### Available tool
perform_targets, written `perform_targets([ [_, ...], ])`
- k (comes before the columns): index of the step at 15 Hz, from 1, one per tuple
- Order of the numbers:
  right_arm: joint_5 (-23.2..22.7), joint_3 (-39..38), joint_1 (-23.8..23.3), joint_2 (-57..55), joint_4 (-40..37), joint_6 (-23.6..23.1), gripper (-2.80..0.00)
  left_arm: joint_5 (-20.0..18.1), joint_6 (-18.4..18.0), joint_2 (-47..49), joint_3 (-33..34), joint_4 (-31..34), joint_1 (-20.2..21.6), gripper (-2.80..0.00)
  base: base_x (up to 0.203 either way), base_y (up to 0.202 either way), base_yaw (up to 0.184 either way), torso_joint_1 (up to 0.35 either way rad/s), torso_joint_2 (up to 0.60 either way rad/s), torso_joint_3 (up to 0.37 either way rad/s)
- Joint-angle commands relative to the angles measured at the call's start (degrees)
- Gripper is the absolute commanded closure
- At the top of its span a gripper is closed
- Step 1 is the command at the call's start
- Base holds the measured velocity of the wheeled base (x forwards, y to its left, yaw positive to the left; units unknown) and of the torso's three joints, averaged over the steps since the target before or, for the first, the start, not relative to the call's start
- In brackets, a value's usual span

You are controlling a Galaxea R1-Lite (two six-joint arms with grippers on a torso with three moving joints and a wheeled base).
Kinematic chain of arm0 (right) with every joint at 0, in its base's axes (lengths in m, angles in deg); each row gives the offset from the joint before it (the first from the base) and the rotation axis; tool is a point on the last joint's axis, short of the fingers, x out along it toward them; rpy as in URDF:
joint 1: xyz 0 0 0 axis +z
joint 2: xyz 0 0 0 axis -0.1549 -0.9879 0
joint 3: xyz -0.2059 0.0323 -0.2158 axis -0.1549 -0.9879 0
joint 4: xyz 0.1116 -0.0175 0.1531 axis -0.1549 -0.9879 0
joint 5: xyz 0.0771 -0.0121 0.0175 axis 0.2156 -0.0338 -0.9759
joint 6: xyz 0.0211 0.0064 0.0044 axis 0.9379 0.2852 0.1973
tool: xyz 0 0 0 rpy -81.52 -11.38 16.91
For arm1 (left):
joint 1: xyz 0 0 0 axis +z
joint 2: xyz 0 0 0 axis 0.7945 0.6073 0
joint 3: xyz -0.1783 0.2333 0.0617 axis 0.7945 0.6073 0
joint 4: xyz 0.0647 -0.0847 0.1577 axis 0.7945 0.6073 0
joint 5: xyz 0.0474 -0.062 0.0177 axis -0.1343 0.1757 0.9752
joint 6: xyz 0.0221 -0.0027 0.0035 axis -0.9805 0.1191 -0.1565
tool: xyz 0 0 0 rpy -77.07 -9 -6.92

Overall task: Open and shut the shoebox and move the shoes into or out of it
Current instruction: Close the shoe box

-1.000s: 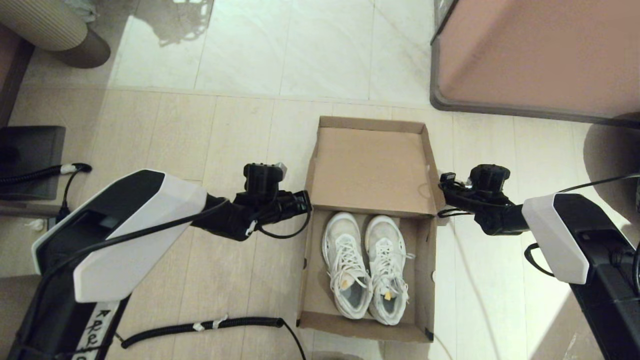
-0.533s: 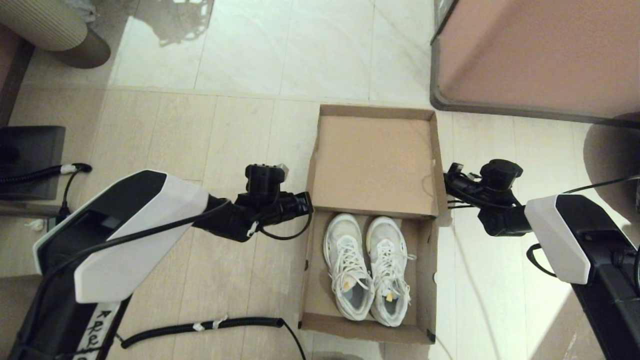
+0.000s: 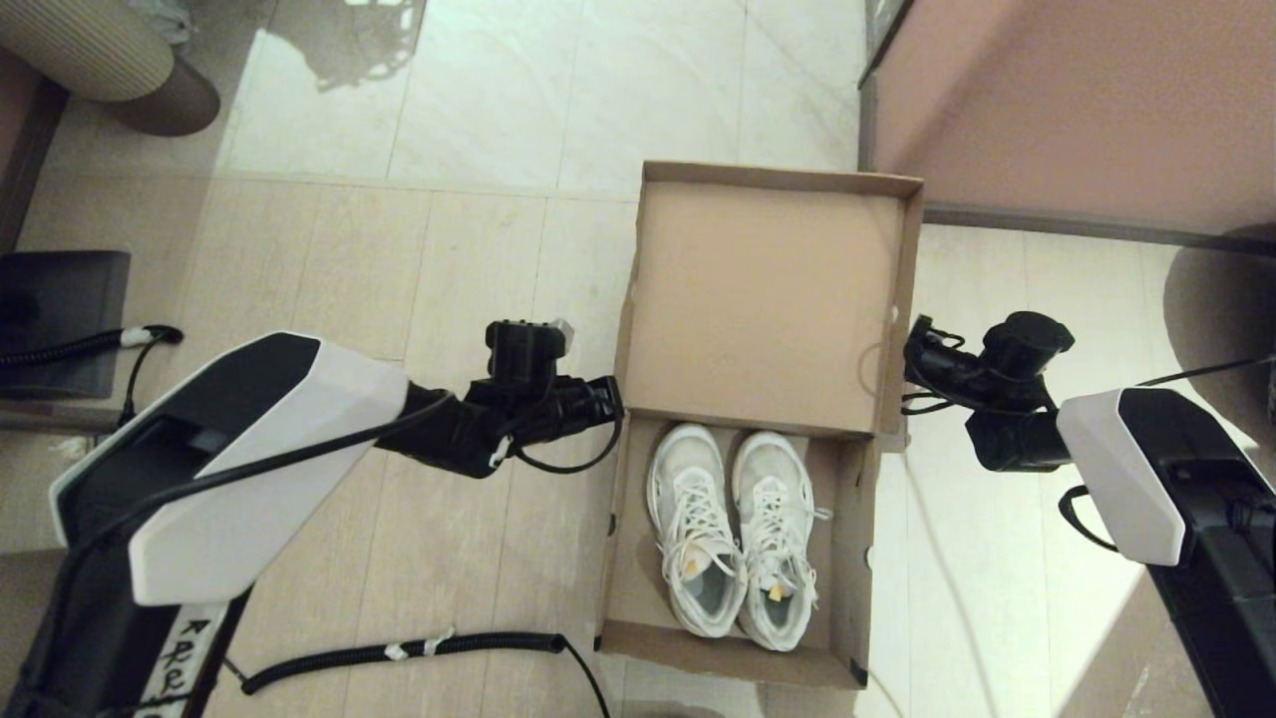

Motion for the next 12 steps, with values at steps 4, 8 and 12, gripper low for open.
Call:
perform_targets([
  [4,-2.3,0.0,-0.2,1.9,7.3,6.4,0.0,-1.1,0.1,-6.6,4.7,-0.2,0.1,0.0,0.0,0.0,0.0,0.0,0.0,0.0],
  [8,-5.9,0.0,-0.5,3.2,10.4,9.9,0.0,-0.9,0.2,-10.3,7.3,-0.2,0.3,0.0,0.0,0.0,0.0,0.0,0.0,0.0],
  [12,-11.5,0.0,-0.9,4.4,13.6,11.9,0.0,-0.9,0.6,-14.2,9.7,-0.3,0.3,0.0,0.0,0.0,0.0,0.0,0.0,0.0],
])
